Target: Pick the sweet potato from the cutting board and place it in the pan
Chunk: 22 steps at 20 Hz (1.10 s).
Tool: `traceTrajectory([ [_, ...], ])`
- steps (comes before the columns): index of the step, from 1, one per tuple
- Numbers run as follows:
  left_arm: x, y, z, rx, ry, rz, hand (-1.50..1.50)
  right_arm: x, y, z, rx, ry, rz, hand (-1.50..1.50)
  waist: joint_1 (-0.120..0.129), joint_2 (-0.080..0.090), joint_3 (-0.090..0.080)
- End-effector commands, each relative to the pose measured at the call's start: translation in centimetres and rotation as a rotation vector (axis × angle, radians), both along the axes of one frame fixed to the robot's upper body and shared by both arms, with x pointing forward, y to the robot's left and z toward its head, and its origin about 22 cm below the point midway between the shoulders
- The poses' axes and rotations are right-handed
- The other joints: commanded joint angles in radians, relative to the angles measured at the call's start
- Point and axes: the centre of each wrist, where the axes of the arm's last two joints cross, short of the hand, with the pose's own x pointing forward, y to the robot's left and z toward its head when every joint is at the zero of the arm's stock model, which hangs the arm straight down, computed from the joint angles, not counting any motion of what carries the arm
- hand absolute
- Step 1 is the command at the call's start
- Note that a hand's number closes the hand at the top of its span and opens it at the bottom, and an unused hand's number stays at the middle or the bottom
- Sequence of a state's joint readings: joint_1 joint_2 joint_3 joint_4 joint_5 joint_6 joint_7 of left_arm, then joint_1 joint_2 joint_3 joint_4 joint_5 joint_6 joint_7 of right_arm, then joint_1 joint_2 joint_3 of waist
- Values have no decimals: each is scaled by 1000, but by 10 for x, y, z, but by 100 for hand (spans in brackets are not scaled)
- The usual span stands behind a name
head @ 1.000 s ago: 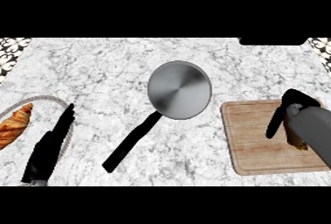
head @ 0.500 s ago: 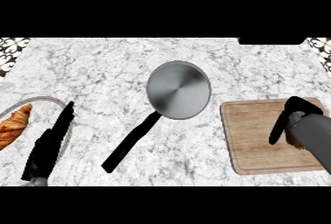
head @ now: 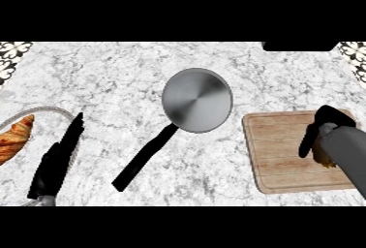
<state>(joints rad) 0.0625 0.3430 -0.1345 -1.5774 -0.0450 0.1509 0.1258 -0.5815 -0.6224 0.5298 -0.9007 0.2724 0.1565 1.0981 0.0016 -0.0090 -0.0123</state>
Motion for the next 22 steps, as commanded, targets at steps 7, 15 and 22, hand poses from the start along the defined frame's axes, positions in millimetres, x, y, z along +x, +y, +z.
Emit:
traceTrajectory([
  [7,6,0,5,5,-6,13,0,-45,42,-19,194,-92,-13,150,-31,-1,11],
  [15,-19,10,-13,-3,31,33,0,-108,74,20,110,-362,103,150,-43,-8,9],
  [22,-5,11,5,3,0,25,0,-109,97,93,-111,-879,355,150,-34,-11,9],
])
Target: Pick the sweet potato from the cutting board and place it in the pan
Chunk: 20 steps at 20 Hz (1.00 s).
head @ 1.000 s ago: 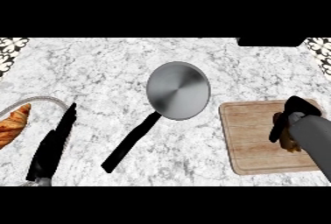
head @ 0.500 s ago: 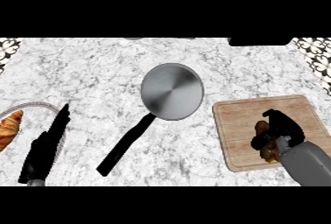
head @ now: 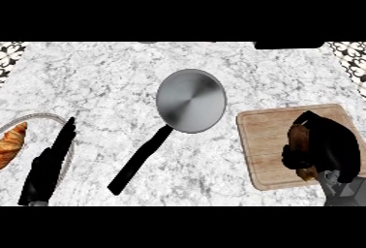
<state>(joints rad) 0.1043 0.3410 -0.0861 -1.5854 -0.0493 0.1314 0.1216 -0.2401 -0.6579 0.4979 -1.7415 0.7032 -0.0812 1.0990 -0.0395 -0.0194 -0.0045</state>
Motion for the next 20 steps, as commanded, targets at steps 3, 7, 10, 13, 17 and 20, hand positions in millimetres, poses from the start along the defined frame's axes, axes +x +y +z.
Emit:
traceTrajectory([
  [3,-4,-18,7,3,-13,-31,0,-12,20,55,-103,-323,-13,150,31,11,4],
  [7,7,-2,10,-12,-14,-48,0,3,61,65,-48,-396,37,150,49,18,4],
  [10,12,-18,18,5,-33,-68,0,39,85,90,17,-399,83,150,61,21,4],
  [13,11,-22,7,-3,-24,-61,0,58,99,73,103,-385,99,150,58,22,4],
  [17,25,-9,30,6,-33,-71,0,96,123,59,184,-363,93,150,72,27,5],
  [20,13,-13,4,9,-40,-74,0,125,121,55,236,-366,92,150,73,29,5],
])
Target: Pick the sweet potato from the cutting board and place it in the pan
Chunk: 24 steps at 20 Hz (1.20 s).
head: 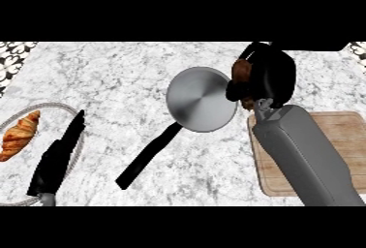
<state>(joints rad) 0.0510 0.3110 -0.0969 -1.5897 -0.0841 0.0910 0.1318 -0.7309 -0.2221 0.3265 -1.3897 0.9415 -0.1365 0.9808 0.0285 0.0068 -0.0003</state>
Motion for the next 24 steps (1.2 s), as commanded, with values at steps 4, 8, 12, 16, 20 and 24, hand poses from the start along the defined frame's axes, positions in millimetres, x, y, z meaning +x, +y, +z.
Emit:
traceTrajectory([
  [4,0,-15,2,11,-19,-7,0,58,18,-28,103,100,4,150,12,4,1],
  [8,-1,0,-8,2,-16,-5,0,67,36,-65,80,172,15,150,20,9,0],
  [12,13,-2,14,9,-32,-53,0,75,23,-88,-7,316,85,150,47,23,1],
  [16,8,-4,8,-8,-22,-59,0,76,19,-87,452,325,-29,-150,61,23,3],
  [20,5,-18,7,-4,-35,-90,0,76,8,-104,604,276,-53,-150,76,26,4],
  [24,16,-14,2,10,-25,-56,0,84,17,-82,627,45,-27,-150,65,27,2],
])
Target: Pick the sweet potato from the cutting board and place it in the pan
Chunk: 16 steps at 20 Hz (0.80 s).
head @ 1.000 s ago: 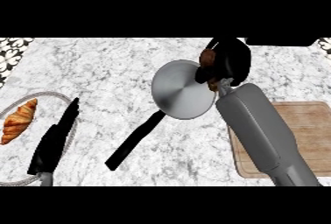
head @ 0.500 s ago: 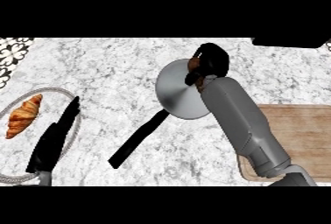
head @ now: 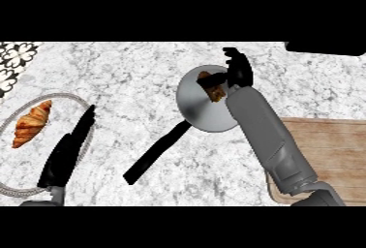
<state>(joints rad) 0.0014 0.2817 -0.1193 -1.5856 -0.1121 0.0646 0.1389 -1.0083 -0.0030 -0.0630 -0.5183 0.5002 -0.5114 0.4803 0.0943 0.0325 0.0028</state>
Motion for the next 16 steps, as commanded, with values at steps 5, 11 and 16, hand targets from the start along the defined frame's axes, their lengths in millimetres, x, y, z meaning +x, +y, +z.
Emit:
traceTrajectory([
  [5,-1,-1,1,0,5,27,0,3,-12,-3,89,-316,-209,-150,-22,-8,0],
  [11,-13,3,-12,-16,26,42,0,2,-27,-7,152,-413,-419,-150,-59,-20,-2],
  [16,-16,23,-11,15,25,105,0,-10,-76,-20,189,-492,-482,-150,-90,-31,-2],
])
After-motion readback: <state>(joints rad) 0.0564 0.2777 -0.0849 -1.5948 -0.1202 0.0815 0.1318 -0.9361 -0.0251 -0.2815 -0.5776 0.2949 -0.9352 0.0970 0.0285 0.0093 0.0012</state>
